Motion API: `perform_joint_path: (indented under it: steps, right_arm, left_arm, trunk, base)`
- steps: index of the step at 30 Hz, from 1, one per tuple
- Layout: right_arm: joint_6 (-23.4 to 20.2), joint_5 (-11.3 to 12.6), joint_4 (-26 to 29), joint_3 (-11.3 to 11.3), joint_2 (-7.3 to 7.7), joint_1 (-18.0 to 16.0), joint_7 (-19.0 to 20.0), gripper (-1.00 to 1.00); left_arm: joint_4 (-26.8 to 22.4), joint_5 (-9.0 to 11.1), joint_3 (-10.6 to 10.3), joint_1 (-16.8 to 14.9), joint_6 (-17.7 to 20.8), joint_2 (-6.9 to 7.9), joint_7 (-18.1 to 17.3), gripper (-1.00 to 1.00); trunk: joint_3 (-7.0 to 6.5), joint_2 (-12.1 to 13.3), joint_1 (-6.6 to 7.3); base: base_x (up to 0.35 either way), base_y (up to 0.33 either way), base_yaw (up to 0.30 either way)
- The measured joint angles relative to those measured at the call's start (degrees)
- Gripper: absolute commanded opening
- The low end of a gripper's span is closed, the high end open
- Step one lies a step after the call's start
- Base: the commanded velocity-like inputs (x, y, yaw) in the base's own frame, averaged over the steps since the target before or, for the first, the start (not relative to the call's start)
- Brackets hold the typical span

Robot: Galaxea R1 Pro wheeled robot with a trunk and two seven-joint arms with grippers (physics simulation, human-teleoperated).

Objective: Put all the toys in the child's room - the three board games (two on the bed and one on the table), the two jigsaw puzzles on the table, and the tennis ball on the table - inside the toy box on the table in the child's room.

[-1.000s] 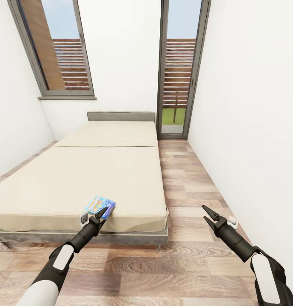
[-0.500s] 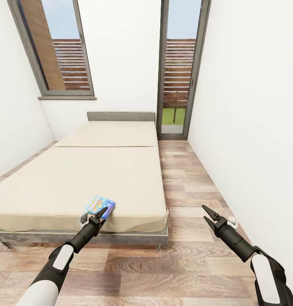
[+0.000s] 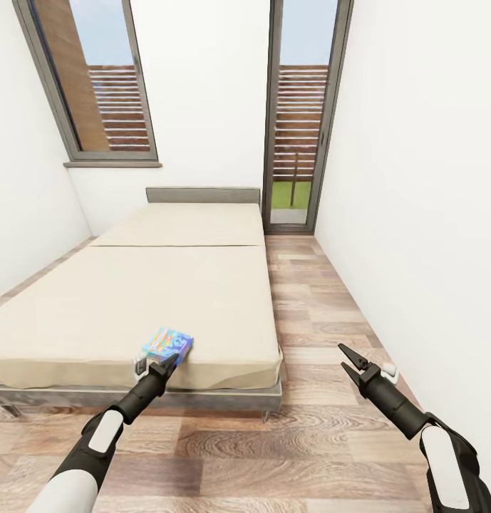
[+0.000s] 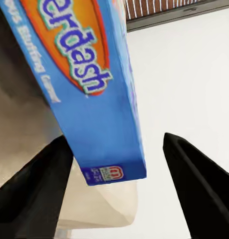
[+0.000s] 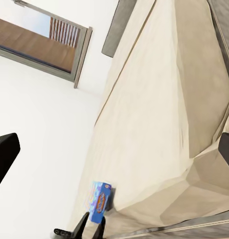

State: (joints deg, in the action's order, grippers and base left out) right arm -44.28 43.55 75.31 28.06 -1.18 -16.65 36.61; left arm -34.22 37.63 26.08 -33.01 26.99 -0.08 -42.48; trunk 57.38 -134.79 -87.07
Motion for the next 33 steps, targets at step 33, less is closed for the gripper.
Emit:
perform_joint_path:
  steps: [33]
  right_arm:
    - [0.0, 0.0, 0.0, 0.0, 0.00, 0.0, 0.0, 1.00]
  left_arm:
    - [0.0, 0.2, 0.0, 0.0, 0.3, 0.08, -0.2, -1.00]
  trunk:
    - [-0.36, 0.8, 0.44]
  base:
    - [0.000, 0.000, 0.000]
